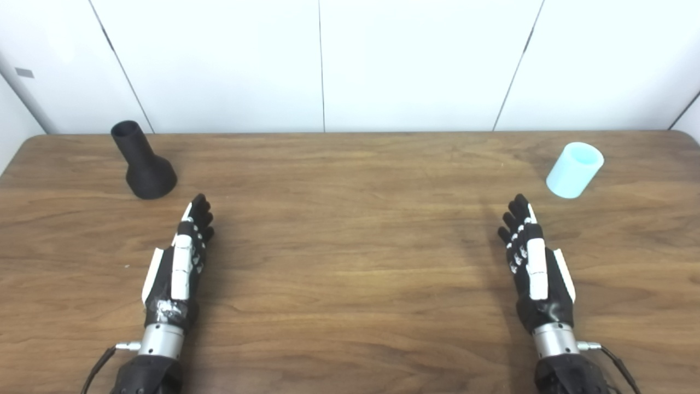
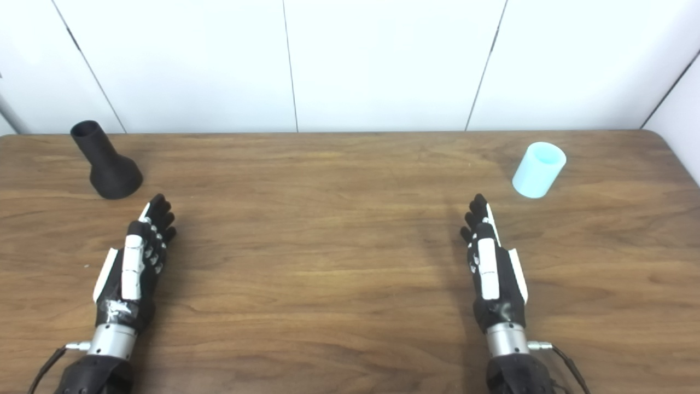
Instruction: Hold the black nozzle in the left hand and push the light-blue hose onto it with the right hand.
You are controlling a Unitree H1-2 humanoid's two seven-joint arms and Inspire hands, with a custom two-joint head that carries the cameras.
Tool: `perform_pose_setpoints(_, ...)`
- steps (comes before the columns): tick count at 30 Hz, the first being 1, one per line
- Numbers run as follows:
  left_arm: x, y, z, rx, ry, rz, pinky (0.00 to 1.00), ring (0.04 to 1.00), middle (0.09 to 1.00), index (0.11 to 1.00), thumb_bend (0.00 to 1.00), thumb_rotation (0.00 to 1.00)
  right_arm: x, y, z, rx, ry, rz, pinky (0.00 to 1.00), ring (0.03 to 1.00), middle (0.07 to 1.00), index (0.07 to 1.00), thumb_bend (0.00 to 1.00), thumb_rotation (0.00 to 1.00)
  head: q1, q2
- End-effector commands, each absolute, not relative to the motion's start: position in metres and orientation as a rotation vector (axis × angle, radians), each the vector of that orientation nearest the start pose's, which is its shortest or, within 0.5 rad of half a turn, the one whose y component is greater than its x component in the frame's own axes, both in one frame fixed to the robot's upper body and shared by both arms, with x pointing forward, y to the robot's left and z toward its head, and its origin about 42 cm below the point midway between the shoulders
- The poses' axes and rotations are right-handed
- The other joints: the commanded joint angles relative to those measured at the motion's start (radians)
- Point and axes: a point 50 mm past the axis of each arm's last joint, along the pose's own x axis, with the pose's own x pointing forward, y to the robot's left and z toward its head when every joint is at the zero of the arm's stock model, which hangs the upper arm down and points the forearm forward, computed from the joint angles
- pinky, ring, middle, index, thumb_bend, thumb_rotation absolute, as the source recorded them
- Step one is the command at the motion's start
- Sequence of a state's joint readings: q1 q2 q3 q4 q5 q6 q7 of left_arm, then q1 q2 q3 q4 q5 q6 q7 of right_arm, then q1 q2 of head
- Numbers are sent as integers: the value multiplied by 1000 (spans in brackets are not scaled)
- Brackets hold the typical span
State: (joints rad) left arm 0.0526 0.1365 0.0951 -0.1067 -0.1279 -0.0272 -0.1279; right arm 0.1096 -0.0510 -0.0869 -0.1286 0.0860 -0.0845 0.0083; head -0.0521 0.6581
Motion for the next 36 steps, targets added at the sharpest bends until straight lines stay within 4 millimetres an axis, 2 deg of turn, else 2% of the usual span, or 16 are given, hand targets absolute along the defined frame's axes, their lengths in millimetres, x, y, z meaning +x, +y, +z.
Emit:
perform_pose_setpoints(1,256,273,108,25,-52,-37,1000,1000,1000,1000,452,1000,228,-262,84,9,-26,-110,964,983,989,979,586,1000,-4,-15)
perform_pose_setpoints(8,256,278,102,56,-34,-13,1000,1000,1000,1000,488,1000,229,-258,77,17,-5,-108,949,972,981,979,619,1000,10,-62)
perform_pose_setpoints(11,256,276,100,40,-34,-13,1000,1000,1000,1000,462,1000,228,-258,75,17,4,-109,974,980,989,988,607,1000,18,-78)
perform_pose_setpoints(16,255,272,99,29,-41,-13,1000,1000,1000,1000,394,1000,226,-257,75,26,6,-112,958,965,972,969,575,1000,20,-89)
perform_pose_setpoints(26,253,266,97,30,-32,-11,1000,1000,1000,1000,419,1000,226,-262,72,36,-1,-103,967,973,976,980,562,1000,42,-94)
perform_pose_setpoints(30,253,263,94,43,-33,-16,1000,1000,1000,1000,444,1000,226,-265,70,32,1,-107,960,965,970,973,567,1000,81,-114)
perform_pose_setpoints(36,251,252,87,41,-10,-7,1000,1000,1000,1000,483,1000,225,-273,65,32,1,-107,988,978,982,982,543,1000,195,-178)
